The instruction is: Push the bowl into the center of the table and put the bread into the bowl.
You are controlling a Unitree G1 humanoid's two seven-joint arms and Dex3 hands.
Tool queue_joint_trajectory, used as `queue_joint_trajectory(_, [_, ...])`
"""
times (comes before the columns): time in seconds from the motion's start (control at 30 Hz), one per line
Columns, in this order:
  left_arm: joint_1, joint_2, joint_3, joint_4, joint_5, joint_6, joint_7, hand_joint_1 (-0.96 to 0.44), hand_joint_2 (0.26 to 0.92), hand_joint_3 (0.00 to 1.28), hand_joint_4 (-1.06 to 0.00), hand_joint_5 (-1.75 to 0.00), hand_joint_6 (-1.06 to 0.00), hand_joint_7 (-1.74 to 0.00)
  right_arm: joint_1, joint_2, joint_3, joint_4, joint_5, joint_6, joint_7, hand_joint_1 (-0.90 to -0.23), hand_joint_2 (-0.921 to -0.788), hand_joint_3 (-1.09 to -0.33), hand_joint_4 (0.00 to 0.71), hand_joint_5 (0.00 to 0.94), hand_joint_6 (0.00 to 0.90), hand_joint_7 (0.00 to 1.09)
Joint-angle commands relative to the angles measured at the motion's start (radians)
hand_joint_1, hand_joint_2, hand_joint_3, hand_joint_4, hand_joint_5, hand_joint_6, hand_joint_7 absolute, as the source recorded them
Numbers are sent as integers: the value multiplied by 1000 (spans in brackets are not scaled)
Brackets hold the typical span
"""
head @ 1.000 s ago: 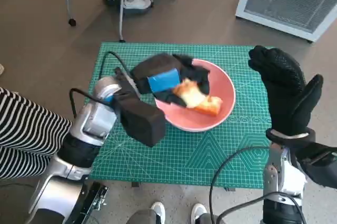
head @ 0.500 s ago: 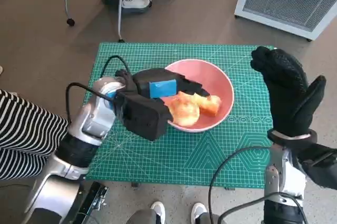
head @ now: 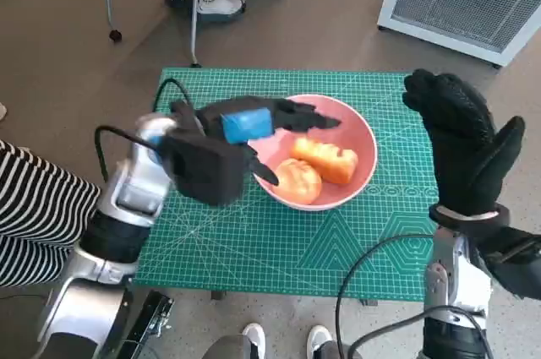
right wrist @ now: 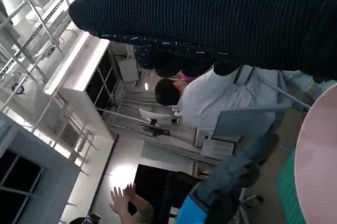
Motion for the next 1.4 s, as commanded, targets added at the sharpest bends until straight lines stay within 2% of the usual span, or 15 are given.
queue_joint_trajectory(0.03, [-21, -65, 97, 95, -129, -69, 20, -438, 824, 17, -109, 0, -256, -2, -9, -11, 1, -8, -15, 28, -23, -708, -921, -776, 167, 3, 92, 372])
queue_joint_trajectory(0.13, [-1, -119, 167, 117, -219, -118, 50, -496, 881, 22, -118, -2, -263, -4, -24, -16, 2, -15, -24, 40, -37, -706, -921, -779, 168, 3, 95, 374])
queue_joint_trajectory(0.23, [14, -172, 216, 131, -286, -168, 74, -535, 903, 44, -117, -1, -261, -3, -39, -23, 3, -23, -34, 51, -53, -705, -921, -782, 169, 3, 95, 375])
queue_joint_trajectory(0.47, [61, -307, 297, 87, -406, -257, 163, -664, 920, 323, -38, 0, -230, 0, -78, -34, 8, -54, -72, 84, -97, -698, -921, -794, 172, 4, 103, 379])
queue_joint_trajectory(0.57, [75, -329, 300, 62, -414, -280, 180, -668, 921, 434, -26, 0, -209, -1, -84, -32, 20, -69, -93, 89, -115, -697, -921, -795, 172, 4, 108, 382])
queue_joint_trajectory(0.7, [88, -333, 300, 36, -410, -293, 188, -657, 921, 547, -14, 0, -176, -1, -93, -27, 41, -81, -136, 85, -139, -700, -921, -792, 172, 3, 109, 383])
queue_joint_trajectory(0.9, [106, -326, 300, -3, -400, -277, 208, -670, 921, 603, -26, -10, -155, -1, -115, -33, 55, -67, -172, 74, -150, -703, -921, -787, 168, 1, 100, 378])
queue_joint_trajectory(1.03, [122, -330, 301, -36, -414, -264, 215, -682, 921, 616, -35, -15, -160, -6, -130, -41, 56, -57, -177, 77, -144, -710, -921, -784, 167, 0, 98, 376])
queue_joint_trajectory(1.4, [150, -336, 300, -77, -422, -255, 234, -704, 921, 625, -40, -20, -175, -21, -153, -59, 57, -51, -150, 95, -118, -714, -921, -775, 169, 1, 104, 378])
